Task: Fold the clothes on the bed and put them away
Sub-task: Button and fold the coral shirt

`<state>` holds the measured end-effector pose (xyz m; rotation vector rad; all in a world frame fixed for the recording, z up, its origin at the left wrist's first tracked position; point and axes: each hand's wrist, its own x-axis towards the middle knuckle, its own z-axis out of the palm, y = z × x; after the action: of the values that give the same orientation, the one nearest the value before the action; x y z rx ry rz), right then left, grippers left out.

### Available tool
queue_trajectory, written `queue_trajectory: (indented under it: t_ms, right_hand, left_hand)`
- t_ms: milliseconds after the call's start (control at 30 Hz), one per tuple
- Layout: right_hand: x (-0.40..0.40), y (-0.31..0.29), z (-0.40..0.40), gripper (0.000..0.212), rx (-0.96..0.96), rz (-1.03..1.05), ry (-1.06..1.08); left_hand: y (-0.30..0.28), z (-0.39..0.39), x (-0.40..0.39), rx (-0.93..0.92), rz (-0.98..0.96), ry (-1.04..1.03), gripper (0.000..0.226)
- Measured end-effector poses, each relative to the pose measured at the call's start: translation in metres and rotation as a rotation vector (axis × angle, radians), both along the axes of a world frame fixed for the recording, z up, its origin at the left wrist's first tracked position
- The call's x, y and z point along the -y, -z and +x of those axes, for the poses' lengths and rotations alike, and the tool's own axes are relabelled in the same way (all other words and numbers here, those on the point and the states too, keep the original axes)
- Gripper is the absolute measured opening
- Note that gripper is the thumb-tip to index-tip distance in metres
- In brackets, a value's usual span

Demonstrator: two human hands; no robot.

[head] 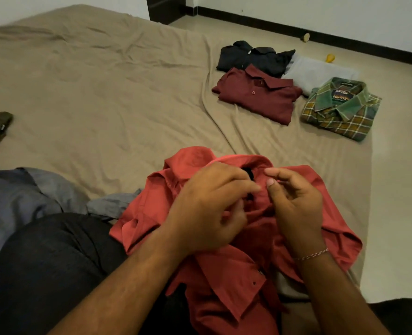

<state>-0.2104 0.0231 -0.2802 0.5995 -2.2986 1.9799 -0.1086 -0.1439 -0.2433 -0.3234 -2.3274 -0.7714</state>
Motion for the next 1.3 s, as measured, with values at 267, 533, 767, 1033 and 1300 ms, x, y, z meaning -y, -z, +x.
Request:
queue_trajectory:
  t_ms: [267,533,767,1033,1300]
  right_hand:
    - [0.003,-0.021,0.003,0.044,0.070,-0.126,-0.464]
    - [-0.029,0.006,-0.056,0.029,-0.109,0.947,-0.033]
    - [-0.052,-0.041,-0.110,0.015,0.015,0.963,0.239]
    - [0.088,-0.081,-0.125,0.024,0.229,0.229,-0.064]
    - [0.153,-0.061,-0.039,0.060,-0.003,0.283,-0.359]
  left_hand:
    - [0.018,-0.012,0.028,0.375,0.559,-0.194,0.035]
    - [-0.023,-0.004,0.067,0.239,1.383,-0.151,0.025]
    - [-0.028,0.008,0.151,0.377,1.032,-0.265,0.036]
    - [0.022,0.001,0.197,0.364,0.805,-0.936,0.037]
    - [-0.001,0.001,0.128,-0.087,0.317,-0.334,0.031]
